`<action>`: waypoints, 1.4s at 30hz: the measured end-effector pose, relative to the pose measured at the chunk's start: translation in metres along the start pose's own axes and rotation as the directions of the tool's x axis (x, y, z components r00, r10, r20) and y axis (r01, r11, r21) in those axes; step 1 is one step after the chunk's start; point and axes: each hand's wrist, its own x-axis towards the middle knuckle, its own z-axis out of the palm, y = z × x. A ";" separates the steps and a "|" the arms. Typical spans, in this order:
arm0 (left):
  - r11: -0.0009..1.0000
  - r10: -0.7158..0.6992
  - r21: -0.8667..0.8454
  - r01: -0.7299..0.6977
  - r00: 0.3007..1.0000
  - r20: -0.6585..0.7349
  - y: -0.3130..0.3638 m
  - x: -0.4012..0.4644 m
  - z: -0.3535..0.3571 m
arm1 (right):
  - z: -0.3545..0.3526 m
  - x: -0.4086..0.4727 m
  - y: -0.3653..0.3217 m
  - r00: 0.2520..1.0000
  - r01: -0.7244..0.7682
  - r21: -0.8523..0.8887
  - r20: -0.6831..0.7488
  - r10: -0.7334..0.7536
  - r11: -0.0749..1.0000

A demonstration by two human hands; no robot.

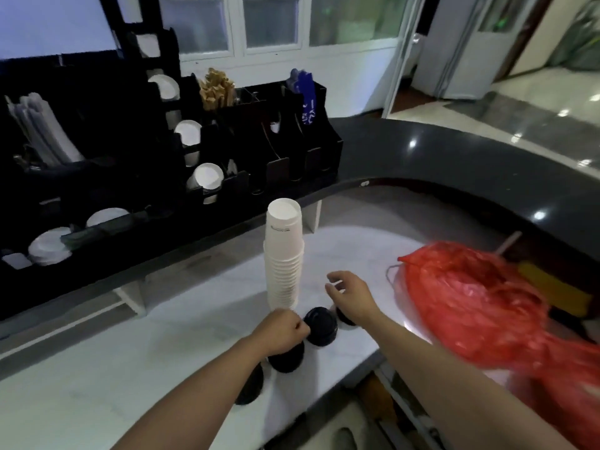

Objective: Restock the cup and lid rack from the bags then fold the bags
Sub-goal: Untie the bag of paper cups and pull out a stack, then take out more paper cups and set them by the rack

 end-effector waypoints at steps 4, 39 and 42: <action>0.984 0.153 0.094 -0.153 0.988 0.003 0.045 0.013 0.022 | -0.047 -0.028 0.036 0.986 -0.088 -0.091 -0.149 0.074 0.992; 0.299 0.661 0.222 -0.928 0.369 0.653 0.450 -0.013 0.333 | -0.366 -0.301 0.358 0.903 -0.251 -0.357 -0.421 0.085 0.900; 0.314 0.711 0.201 -0.928 0.369 0.599 0.458 -0.005 0.329 | -0.356 -0.292 0.368 0.971 -0.188 -0.500 -0.227 0.081 0.846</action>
